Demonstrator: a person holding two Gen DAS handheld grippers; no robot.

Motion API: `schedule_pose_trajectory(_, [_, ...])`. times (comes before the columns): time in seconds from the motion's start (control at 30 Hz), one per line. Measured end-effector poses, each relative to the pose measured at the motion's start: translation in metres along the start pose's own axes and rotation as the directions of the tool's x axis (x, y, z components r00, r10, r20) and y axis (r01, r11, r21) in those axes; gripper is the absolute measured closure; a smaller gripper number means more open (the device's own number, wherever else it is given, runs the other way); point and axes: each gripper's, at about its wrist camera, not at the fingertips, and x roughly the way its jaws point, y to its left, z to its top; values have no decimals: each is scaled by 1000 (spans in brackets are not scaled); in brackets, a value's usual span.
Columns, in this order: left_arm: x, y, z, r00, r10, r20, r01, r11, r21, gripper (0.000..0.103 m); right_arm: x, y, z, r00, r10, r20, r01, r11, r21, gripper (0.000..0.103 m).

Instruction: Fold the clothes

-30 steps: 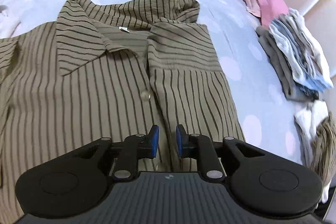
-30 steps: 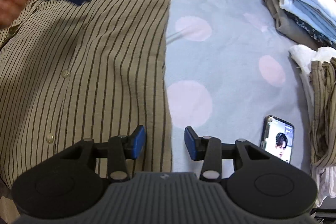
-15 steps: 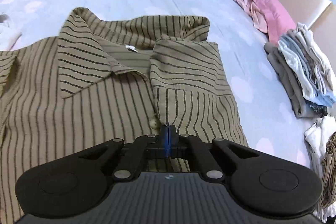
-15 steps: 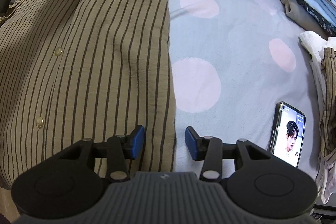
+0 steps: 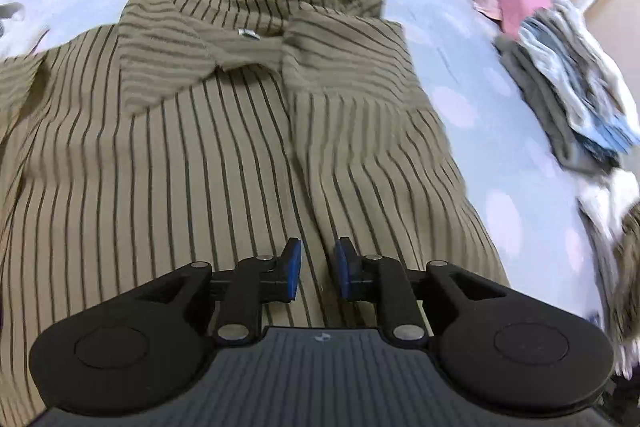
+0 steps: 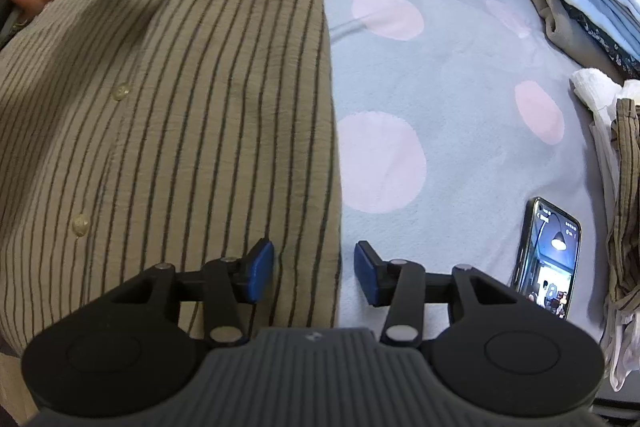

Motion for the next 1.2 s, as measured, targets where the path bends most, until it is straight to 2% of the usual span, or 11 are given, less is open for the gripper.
schedule_pose_trajectory(0.17, [-31, -15, -51, 999, -2, -45, 4, 1000, 31, 87, -13, 6, -10, 999, -8, 48, 8, 1000, -16, 54])
schedule_pose_trajectory(0.4, [-61, -35, -124, 984, -104, -146, 112, 993, 43, 87, -23, 2, -25, 999, -8, 44, 7, 1000, 21, 53])
schedule_pose_trajectory(0.53, [-66, -49, -156, 976, -129, -177, 144, 987, 77, 87, -28, 3, -38, 999, -22, 33, 22, 1000, 2, 53])
schedule_pose_trajectory(0.73, [-68, -63, -187, 965, -166, -203, 184, 981, 69, 85, -38, -2, -67, 1000, -11, 11, 11, 1000, -2, 52])
schedule_pose_trajectory(0.9, [-63, -74, -199, 960, -175, -218, 200, 975, 98, 85, -42, -24, -89, 1000, 28, -8, -28, 996, 80, 52])
schedule_pose_trajectory(0.97, [-61, -79, -202, 963, -164, -216, 192, 975, 116, 95, -41, -29, -95, 998, 58, -18, -56, 993, 104, 53])
schedule_pose_trajectory(1.0, [-61, -81, -204, 964, -156, -217, 187, 973, 132, 101, -40, -28, -98, 997, 67, -24, -64, 993, 104, 55])
schedule_pose_trajectory(1.07, [-64, -84, -207, 967, -139, -212, 174, 972, 160, 103, -37, -25, -103, 995, 85, -44, -81, 993, 90, 58])
schedule_pose_trajectory(1.1, [-67, -84, -209, 968, -134, -210, 171, 971, 167, 103, -35, -22, -105, 994, 96, -60, -90, 992, 83, 65])
schedule_pose_trajectory(1.13, [-70, -85, -209, 969, -132, -207, 170, 970, 174, 103, -32, -20, -107, 991, 106, -76, -100, 992, 77, 79])
schedule_pose_trajectory(1.2, [-74, -85, -210, 973, -118, -200, 156, 969, 190, 103, -25, -17, -113, 985, 124, -123, -116, 991, 70, 96])
